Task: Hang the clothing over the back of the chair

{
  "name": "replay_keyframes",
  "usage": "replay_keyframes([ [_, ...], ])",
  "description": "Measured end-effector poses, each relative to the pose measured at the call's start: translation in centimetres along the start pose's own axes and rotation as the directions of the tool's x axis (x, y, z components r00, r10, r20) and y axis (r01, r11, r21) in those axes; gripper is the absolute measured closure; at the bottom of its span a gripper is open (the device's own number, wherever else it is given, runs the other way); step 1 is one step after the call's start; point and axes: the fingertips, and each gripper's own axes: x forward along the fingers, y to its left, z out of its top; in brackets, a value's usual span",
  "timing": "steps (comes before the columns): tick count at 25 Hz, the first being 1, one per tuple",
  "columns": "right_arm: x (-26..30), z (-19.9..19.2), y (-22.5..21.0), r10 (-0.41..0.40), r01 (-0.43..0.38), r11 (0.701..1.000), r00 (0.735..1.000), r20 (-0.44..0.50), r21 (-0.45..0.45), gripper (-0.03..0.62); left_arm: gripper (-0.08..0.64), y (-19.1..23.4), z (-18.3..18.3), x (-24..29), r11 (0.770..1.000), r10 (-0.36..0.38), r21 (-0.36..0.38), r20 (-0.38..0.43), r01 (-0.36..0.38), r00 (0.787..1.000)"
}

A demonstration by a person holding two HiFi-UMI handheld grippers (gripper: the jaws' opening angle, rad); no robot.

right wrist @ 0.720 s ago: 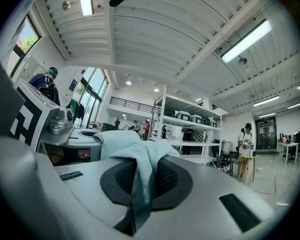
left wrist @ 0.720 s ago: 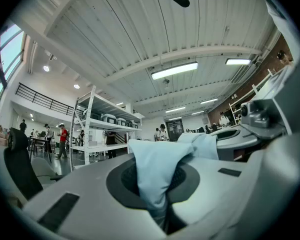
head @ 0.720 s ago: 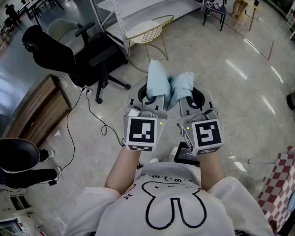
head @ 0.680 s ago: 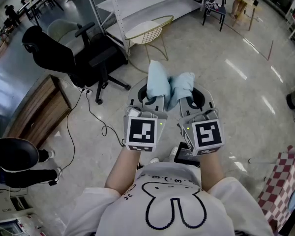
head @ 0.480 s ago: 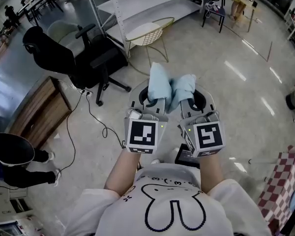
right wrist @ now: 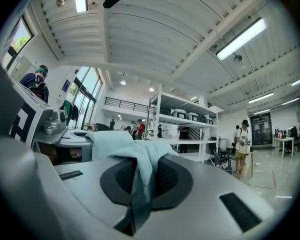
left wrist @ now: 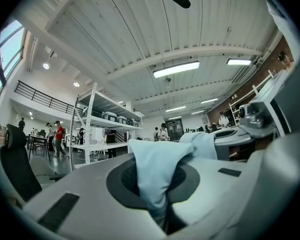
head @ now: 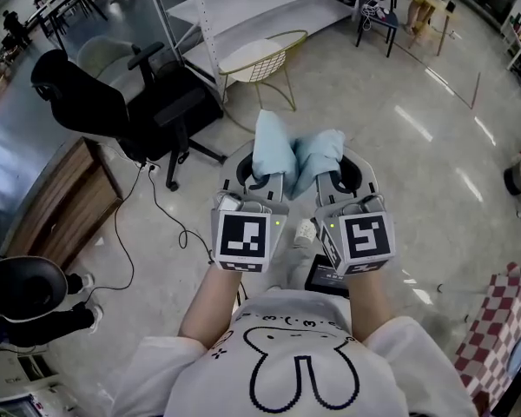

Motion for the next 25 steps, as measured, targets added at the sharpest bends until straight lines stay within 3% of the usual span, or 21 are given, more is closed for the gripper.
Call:
replay_keyframes([
  [8, 7.2, -1.3, -4.0, 0.044, -0.044, 0.999, 0.999, 0.004, -0.006, 0.595, 0.522, 3.1, -1.2, 7.6, 1.000, 0.029, 0.012, -0.004, -0.029, 1.000],
  [25, 24.7, -3.5, -17.3, 0.158, -0.158, 0.987, 0.987, -0.007, -0.034, 0.595, 0.522, 9.3, -2.7, 28.4, 0.990, 0.139, -0.008, -0.010, -0.139, 0.990],
])
